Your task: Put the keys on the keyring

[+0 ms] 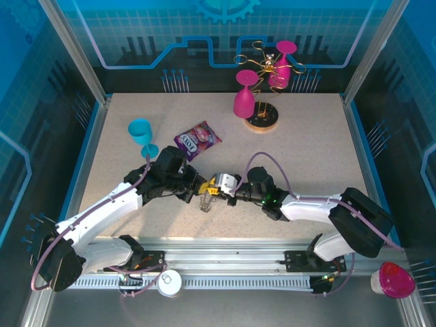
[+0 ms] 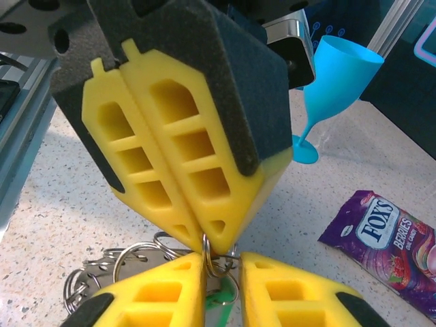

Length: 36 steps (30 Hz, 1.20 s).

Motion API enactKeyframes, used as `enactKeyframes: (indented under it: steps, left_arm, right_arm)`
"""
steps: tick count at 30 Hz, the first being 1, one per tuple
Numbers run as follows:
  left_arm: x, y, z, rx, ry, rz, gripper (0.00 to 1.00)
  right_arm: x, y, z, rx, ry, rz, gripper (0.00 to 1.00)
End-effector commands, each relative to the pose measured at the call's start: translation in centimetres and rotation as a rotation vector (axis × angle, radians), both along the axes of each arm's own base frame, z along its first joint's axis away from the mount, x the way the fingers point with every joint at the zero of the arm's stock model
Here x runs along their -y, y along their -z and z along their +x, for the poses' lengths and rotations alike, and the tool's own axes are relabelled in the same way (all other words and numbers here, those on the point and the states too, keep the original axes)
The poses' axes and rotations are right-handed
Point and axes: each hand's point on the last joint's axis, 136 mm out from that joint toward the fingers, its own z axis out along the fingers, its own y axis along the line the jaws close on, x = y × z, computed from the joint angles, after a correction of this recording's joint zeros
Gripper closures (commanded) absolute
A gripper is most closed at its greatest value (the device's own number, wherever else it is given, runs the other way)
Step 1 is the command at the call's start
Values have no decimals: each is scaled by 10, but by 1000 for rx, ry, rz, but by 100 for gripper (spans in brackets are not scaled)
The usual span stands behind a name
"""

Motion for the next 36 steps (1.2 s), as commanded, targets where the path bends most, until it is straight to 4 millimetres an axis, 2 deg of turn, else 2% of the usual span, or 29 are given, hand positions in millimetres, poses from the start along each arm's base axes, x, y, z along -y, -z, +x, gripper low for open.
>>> enactKeyframes:
  steps: [1,5,8,12,14,16,18,20,22,25,30,36]
  left_arm:
    - [6,-6,-4,-9,17,-55,100]
    - [6,-8,-3,-6,13,-64,100]
    - [6,-10,1,38,6,-82,100]
    - [-12,-21,13,203,-28,-26,54]
    - [-29,-32,20,336,-26,71,41]
    - [-46,-49,29,513,22,207,39]
    - [-57,-75,36,757,150,381,38]
    - [-57,-93,38,952,292,509,38]
    - [-53,-97,35,1120,465,621,39]
    - [-44,-88,23,1318,737,736,42]
    - [-29,-47,-6,1489,1161,772,51]
    - [-11,-22,-25,1593,1388,647,56]
  right_arm:
    - [-11,-22,2,74,-24,55,84]
    - [-11,-19,4,91,-17,31,100]
    - [-6,-19,8,106,6,21,100]
    - [0,-21,9,90,3,14,100]
    - [3,-21,8,67,-9,6,100]
    - [6,-21,7,41,-26,-6,100]
    - [9,-20,4,5,-49,-20,100]
    - [11,-21,2,-35,-70,-28,100]
    - [13,-23,2,-62,-77,-30,100]
    - [15,-22,1,-104,-97,-48,100]
    - [19,-20,-2,-166,-132,-73,100]
    - [20,-18,-6,-204,-168,-111,100]
